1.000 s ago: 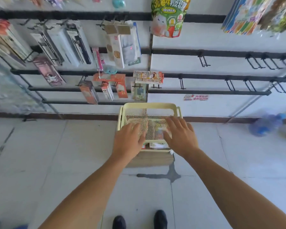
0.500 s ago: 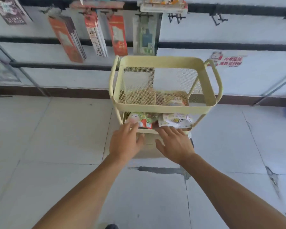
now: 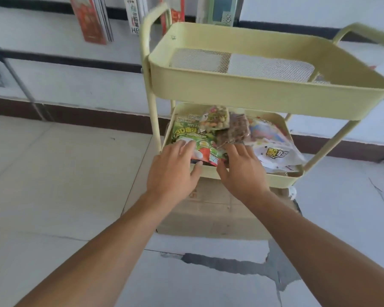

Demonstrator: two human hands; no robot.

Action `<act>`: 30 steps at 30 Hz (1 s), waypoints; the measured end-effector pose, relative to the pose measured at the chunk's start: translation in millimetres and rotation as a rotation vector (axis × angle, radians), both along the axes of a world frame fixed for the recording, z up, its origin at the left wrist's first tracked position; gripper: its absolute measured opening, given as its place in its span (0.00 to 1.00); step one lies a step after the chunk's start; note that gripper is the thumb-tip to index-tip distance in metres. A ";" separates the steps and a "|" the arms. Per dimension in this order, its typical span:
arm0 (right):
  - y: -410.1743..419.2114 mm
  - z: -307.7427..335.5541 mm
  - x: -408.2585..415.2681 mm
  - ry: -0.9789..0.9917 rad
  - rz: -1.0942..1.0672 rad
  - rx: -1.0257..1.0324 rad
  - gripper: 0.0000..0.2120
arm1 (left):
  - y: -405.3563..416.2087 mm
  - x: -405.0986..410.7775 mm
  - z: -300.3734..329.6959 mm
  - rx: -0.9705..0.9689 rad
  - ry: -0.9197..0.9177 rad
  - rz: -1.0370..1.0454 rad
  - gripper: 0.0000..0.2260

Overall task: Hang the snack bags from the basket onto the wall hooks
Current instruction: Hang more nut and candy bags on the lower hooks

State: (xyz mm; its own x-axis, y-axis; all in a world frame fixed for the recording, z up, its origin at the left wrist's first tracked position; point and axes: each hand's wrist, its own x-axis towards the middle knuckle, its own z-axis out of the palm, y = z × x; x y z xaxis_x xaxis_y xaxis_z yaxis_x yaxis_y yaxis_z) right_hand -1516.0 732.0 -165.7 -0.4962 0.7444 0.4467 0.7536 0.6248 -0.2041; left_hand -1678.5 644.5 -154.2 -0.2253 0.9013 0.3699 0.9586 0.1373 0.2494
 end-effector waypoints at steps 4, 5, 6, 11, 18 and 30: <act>18.4 15.0 -1.0 -0.178 -0.039 0.032 0.17 | 13.5 2.9 -1.2 -0.006 -0.012 0.019 0.21; 23.3 18.0 -2.3 -0.277 -0.033 0.055 0.19 | 15.1 4.5 -1.6 -0.008 -0.025 0.021 0.21; 28.3 20.5 -3.9 -0.377 -0.026 0.083 0.20 | 16.5 6.6 -2.5 -0.006 -0.029 0.019 0.21; 45.8 24.9 -12.6 -0.664 -0.096 0.099 0.23 | 22.2 17.6 -3.6 0.028 -0.017 -0.007 0.22; 45.9 13.6 -3.3 -0.582 -0.060 0.346 0.13 | 23.1 28.9 -3.7 0.078 -0.109 -0.006 0.21; 0.8 17.0 43.7 -0.133 0.295 0.645 0.08 | 24.8 22.9 -16.3 0.118 -0.082 -0.253 0.24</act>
